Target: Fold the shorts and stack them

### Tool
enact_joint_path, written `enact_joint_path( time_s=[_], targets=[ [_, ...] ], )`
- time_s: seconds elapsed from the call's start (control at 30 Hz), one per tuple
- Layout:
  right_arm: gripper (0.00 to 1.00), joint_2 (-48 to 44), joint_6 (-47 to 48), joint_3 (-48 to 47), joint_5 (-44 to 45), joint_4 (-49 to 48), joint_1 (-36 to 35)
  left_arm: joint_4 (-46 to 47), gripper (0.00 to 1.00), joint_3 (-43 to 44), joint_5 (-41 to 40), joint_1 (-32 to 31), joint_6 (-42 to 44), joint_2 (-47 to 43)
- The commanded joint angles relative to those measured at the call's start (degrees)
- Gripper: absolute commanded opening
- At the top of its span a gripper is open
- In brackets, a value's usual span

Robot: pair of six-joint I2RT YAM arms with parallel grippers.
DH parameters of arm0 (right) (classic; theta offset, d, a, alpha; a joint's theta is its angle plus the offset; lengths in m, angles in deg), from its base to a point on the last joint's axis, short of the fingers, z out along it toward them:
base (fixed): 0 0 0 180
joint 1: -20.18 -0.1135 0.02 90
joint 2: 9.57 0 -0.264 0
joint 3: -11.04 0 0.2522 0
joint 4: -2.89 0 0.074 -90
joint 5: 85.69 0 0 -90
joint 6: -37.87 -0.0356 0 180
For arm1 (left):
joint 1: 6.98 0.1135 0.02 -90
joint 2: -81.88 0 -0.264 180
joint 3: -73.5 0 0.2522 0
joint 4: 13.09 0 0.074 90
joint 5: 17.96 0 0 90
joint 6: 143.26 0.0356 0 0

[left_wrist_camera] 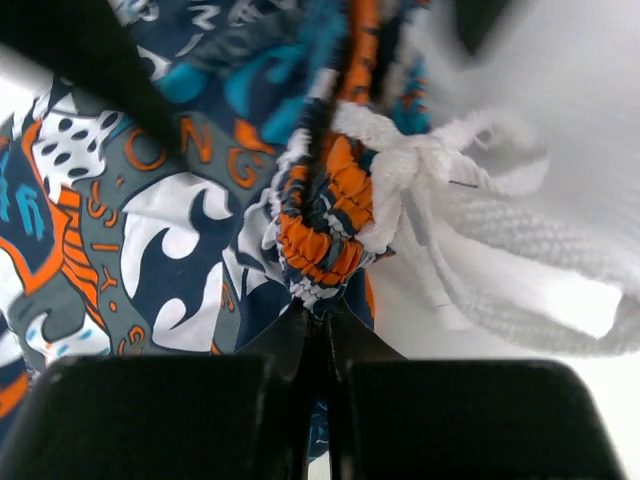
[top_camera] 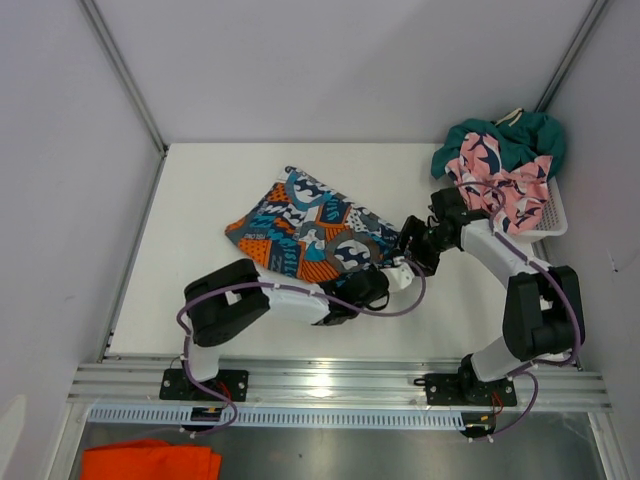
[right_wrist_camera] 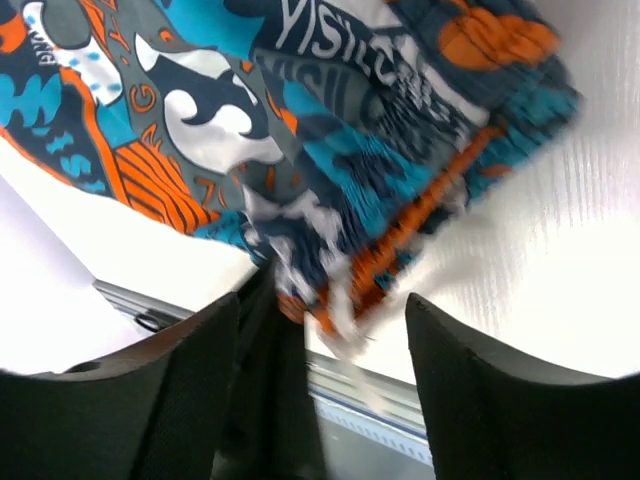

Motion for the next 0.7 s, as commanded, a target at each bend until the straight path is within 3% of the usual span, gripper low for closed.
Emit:
enact_joint_path(
  time_s=[0.0, 0.07, 0.27, 0.43, 0.67],
  targets=[
    [0.73, -4.0, -0.2, 1.2, -0.9, -2.5, 0.4, 2.6, 0.0, -2.1, 6.8, 4.9, -6.8, -7.0],
    [0.8, -5.9, -0.8, 2.4, -0.6, -4.0, 0.5, 2.8, 0.0, -2.7, 9.2, 7.6, -9.8, -8.6],
    [0.86, -11.5, -5.5, 9.6, -2.0, -11.2, 1.2, 2.2, 0.0, -3.4, 17.6, 11.7, -15.8, -10.6],
    [0.91, -15.9, -14.3, 18.4, -2.8, -25.1, 1.5, 3.2, 0.0, -3.8, 21.2, 12.0, -17.9, -11.0],
    [0.99, -17.8, -23.7, 22.8, 0.9, -32.3, 1.9, 5.7, 0.0, -5.9, 23.0, 12.0, -19.2, -11.7]
  ],
)
